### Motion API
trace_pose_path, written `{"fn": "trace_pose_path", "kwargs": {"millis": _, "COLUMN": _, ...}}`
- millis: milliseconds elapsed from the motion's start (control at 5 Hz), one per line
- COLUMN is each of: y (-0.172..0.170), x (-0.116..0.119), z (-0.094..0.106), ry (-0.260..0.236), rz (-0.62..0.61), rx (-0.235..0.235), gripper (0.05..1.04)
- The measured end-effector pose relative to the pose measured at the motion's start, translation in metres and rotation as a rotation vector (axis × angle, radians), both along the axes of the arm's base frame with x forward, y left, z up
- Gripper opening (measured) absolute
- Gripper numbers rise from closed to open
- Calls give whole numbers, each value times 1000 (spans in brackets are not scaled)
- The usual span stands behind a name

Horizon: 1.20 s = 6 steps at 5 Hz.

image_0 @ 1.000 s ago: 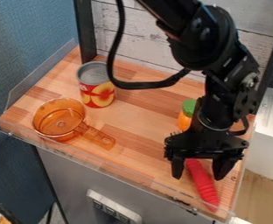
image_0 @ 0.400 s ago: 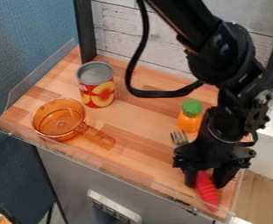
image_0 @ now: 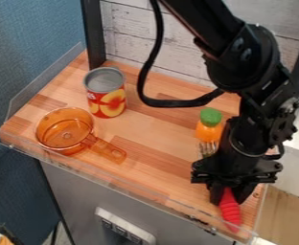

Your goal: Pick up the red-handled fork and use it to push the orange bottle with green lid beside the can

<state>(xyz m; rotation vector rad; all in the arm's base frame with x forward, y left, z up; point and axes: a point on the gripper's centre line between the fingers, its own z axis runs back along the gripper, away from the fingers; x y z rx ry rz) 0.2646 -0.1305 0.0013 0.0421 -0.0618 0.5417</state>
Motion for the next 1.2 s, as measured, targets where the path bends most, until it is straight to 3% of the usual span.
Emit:
{"fn": "trace_pose_path", "kwargs": {"millis": 400, "y": 6, "x": 7, "z": 30, "ry": -52, "rz": 31, "rx": -90, "gripper": 378}}
{"fn": "trace_pose_path", "kwargs": {"millis": 600, "y": 7, "x": 7, "z": 39, "ry": -50, "rz": 54, "rx": -128, "gripper": 377}}
{"fn": "trace_pose_path", "kwargs": {"millis": 800, "y": 1, "x": 5, "z": 41, "ry": -33, "rz": 38, "rx": -183, "gripper": 378}}
{"fn": "trace_pose_path", "kwargs": {"millis": 1200, "y": -15, "x": -4, "z": 34, "ry": 13, "rz": -4, "rx": -219, "gripper": 377}}
